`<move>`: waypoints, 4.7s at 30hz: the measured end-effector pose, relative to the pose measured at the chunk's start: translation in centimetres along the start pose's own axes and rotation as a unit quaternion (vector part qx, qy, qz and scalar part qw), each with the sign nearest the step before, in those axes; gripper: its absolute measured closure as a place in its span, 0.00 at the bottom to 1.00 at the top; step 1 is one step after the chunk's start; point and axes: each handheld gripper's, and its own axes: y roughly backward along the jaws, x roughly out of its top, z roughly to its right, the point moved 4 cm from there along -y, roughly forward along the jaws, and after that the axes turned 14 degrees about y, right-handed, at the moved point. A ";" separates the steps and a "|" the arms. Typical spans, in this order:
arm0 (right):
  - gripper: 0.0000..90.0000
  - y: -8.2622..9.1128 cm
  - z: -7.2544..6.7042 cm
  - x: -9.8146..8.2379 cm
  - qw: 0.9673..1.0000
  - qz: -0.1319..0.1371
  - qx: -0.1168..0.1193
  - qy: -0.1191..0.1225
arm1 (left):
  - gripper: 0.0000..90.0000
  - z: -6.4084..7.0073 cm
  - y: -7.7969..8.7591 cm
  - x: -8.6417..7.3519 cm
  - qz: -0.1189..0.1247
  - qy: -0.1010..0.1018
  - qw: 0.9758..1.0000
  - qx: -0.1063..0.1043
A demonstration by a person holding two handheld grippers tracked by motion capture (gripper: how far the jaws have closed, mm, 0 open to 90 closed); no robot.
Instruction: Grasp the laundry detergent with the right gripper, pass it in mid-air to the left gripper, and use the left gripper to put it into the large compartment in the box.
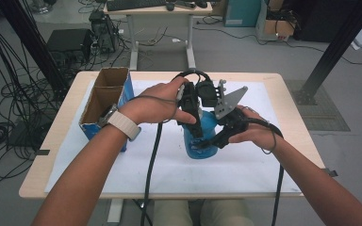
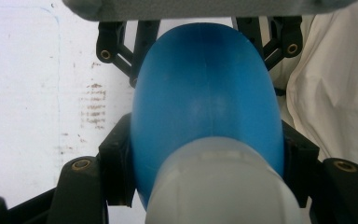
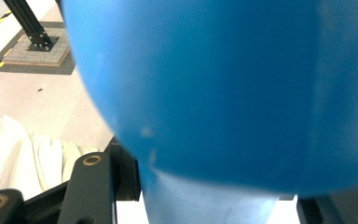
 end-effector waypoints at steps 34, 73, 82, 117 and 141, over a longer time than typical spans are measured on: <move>0.48 0.0 0.3 0.2 1.000 -0.002 0.000 0.002 | 0.41 -0.3 0.1 -0.1 -0.005 0.000 1.000 -0.001; 0.48 0.0 0.5 0.2 1.000 -0.001 0.000 0.001 | 0.41 -0.4 0.2 0.0 -0.005 0.009 1.000 0.003; 0.48 0.0 0.5 0.2 1.000 0.000 0.000 0.000 | 0.41 -0.4 0.3 0.0 -0.004 0.010 1.000 0.003; 0.05 2.0 -0.9 -4.1 0.996 -0.004 -0.013 -0.088 | 0.42 -1.0 -0.1 -1.0 -0.033 0.032 0.999 0.010; 0.04 9.9 -0.6 -8.1 0.986 -0.156 -0.050 -0.044 | 0.41 -4.1 5.2 -3.1 -0.026 0.239 0.969 0.062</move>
